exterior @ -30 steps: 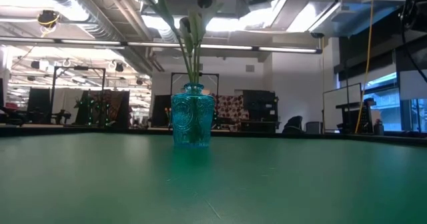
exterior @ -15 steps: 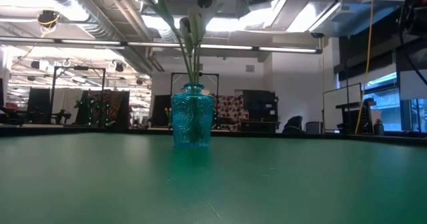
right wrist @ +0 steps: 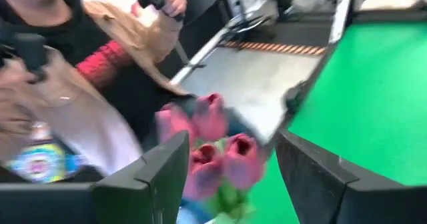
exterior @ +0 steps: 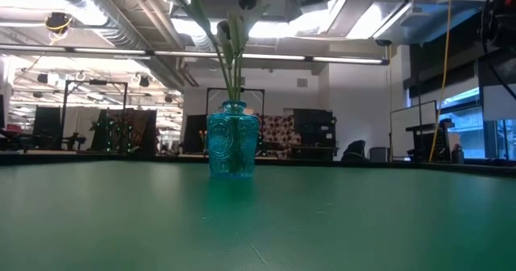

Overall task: Sort flowers into vase by color
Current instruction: Return to Home Position

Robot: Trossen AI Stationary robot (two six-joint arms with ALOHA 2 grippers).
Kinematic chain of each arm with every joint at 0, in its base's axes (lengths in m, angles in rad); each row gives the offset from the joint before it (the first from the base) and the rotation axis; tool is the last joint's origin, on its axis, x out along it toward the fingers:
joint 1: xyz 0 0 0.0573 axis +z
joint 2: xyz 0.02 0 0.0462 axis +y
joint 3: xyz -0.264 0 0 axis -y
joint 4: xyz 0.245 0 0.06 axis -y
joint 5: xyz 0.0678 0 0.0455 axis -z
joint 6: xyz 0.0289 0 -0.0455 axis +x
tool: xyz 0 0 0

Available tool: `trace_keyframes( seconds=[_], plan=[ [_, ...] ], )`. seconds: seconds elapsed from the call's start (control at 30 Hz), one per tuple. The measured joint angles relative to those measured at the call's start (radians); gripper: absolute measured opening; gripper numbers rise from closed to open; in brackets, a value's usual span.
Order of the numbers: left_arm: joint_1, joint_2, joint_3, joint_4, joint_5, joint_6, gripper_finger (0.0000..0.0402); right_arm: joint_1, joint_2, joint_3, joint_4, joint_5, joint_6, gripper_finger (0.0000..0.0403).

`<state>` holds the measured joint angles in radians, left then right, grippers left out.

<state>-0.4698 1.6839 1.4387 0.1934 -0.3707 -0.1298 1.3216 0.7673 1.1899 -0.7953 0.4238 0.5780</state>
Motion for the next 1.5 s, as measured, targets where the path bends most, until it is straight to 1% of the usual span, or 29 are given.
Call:
trace_keyframes(
  seconds=[0.07,0.13,0.2,0.27,0.33,0.4,0.5,0.63,0.7,0.77,0.83,0.93,1.0,1.03,1.13,1.17,1.23,1.33,1.43,1.5],
  plan=[
    [0.032,-0.03,0.0,-0.071,0.002,0.001,0.0085,0.0,0.001,0.002,-0.002,0.071,-0.034,0.0225],
    [0.063,-0.069,-0.001,-0.123,0.01,0.011,0.0085,0.0,-0.003,0.002,0.007,0.168,-0.067,0.0225],
    [0.096,-0.113,-0.001,-0.153,0.054,0.051,0.0085,0.0,-0.015,0.002,0.034,0.261,-0.108,0.0225],
    [0.125,-0.161,-0.001,-0.175,0.122,0.099,0.0085,-0.003,-0.033,0.003,0.073,0.33,-0.148,0.0225],
    [0.152,-0.201,-0.001,-0.202,0.184,0.134,0.0085,-0.02,-0.053,0.004,0.109,0.369,-0.191,0.0225],
    [0.177,-0.234,-0.016,-0.218,0.212,0.143,0.0085,-0.053,-0.071,0.004,0.12,0.403,-0.222,0.0225],
    [0.225,-0.272,-0.075,-0.222,0.21,0.135,0.0085,-0.126,-0.097,0.004,0.102,0.447,-0.249,0.0225],
    [0.275,-0.341,-0.188,-0.17,0.209,0.095,0.0085,-0.251,-0.122,0.004,0.078,0.447,-0.254,0.0225],
    [0.287,-0.391,-0.253,-0.127,0.21,0.091,0.0085,-0.32,-0.128,0.004,0.075,0.415,-0.268,0.0225],
    [0.296,-0.45,-0.323,-0.094,0.209,0.097,0.0085,-0.386,-0.13,0.004,0.072,0.352,-0.279,0.0225],
    [0.303,-0.516,-0.386,-0.08,0.208,0.109,0.0085,-0.455,-0.126,0.003,0.073,0.312,-0.306,0.0225],
    [0.332,-0.641,-0.481,-0.078,0.213,0.108,0.0085,-0.564,-0.117,0.003,0.11,0.278,-0.404,0.0225],
    [0.366,-0.721,-0.551,-0.076,0.214,0.088,0.0085,-0.636,-0.117,0.003,0.126,0.225,-0.463,0.0225],
    [0.386,-0.759,-0.586,-0.087,0.237,0.083,0.0085,-0.678,-0.12,0.003,0.133,0.189,-0.485,0.0225],
    [0.441,-0.869,-0.687,-0.09,0.35,0.08,0.0085,-0.801,-0.125,0.004,0.133,0.107,-0.54,0.0225],
    [0.452,-0.911,-0.719,-0.091,0.369,0.08,0.0085,-0.84,-0.12,0.004,0.134,0.083,-0.564,0.0225],
    [0.464,-0.986,-0.779,-0.083,0.361,0.08,0.0085,-0.919,-0.101,0.003,0.147,0.031,-0.608,0.0225],
    [0.462,-1.097,-0.867,-0.094,0.305,0.085,0.0085,-1.017,-0.064,0.002,0.179,-0.068,-0.654,0.0225],
    [0.441,-1.219,-0.949,-0.095,0.3,0.096,0.0085,-1.09,-0.035,0.002,0.199,-0.149,-0.667,0.0225],
    [0.425,-1.306,-1.006,-0.107,0.254,0.087,0.0085,-1.122,-0.02,0.002,0.195,-0.187,-0.666,0.0225]
  ],
)
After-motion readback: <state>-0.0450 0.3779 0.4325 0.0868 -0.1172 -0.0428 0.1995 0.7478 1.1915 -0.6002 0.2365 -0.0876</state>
